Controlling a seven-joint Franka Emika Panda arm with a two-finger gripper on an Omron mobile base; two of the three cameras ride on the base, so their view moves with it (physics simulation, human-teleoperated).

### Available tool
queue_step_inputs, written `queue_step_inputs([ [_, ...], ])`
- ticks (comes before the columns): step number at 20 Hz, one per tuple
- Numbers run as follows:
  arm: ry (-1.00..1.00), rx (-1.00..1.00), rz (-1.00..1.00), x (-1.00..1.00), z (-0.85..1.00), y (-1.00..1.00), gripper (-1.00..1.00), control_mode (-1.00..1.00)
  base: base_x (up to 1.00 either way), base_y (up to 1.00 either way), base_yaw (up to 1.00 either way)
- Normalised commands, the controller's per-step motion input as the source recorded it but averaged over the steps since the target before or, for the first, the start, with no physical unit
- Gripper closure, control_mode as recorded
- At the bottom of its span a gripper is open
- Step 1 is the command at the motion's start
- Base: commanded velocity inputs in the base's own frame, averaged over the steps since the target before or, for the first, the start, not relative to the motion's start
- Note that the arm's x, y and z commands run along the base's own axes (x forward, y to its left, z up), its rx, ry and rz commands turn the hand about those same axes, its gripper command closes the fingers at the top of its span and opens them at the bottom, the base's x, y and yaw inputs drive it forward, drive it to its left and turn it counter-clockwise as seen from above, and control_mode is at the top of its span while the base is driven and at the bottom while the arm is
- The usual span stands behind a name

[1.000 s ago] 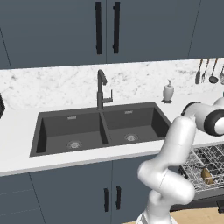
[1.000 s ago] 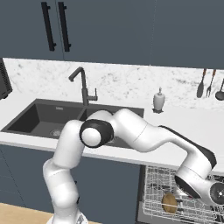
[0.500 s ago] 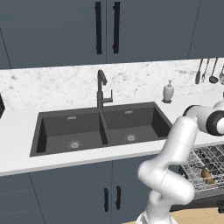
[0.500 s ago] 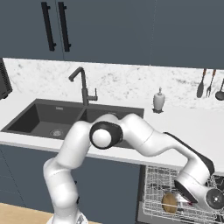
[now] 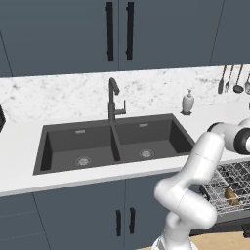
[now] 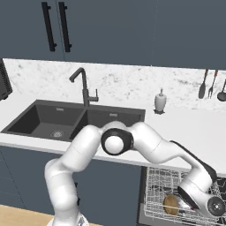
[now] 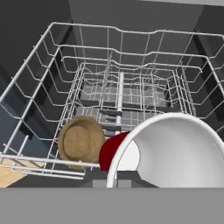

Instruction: Pick up the cup and bowl from the counter, place them in the dishwasher, and close the dishwasher door.

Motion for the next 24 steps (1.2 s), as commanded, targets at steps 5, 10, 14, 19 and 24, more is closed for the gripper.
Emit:
queue_step_inputs([
  [5,0.03,0.0,-0.07,0.55,-0.15,0.0,1.0,-1.0,0.0,0.0,0.0],
  [10,0.06,0.0,-0.03,0.26,-0.12,0.0,1.0,-1.0,0.0,0.0,0.0],
  [14,0.0,0.0,0.0,0.03,-0.48,0.0,1.0,-1.0,0.0,0.0,0.0],
  [19,0.0,0.0,0.0,0.0,-0.61,0.0,1.0,-1.0,0.0,0.0,0.0],
  [24,0.0,0.0,0.0,0.0,-0.31,0.0,1.0,-1.0,0.0,0.0,0.0],
])
